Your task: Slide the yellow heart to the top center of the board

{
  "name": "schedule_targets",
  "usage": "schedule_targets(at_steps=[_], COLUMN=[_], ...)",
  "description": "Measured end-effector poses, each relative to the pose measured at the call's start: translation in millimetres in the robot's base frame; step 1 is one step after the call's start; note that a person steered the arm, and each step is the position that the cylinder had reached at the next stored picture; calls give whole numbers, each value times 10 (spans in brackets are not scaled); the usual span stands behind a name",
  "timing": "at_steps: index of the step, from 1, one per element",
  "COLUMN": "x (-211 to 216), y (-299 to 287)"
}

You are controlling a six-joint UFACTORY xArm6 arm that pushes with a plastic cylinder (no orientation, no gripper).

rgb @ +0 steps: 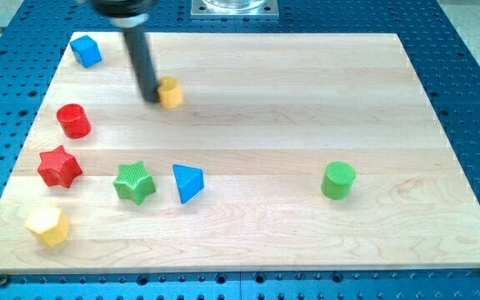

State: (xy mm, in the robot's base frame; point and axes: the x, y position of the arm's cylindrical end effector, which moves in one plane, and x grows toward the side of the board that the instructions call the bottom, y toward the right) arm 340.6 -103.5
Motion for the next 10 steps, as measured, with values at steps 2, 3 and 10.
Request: schedule_targets(at_steps=[2, 3, 10], x=[563, 280, -70], y=[273, 923, 2164])
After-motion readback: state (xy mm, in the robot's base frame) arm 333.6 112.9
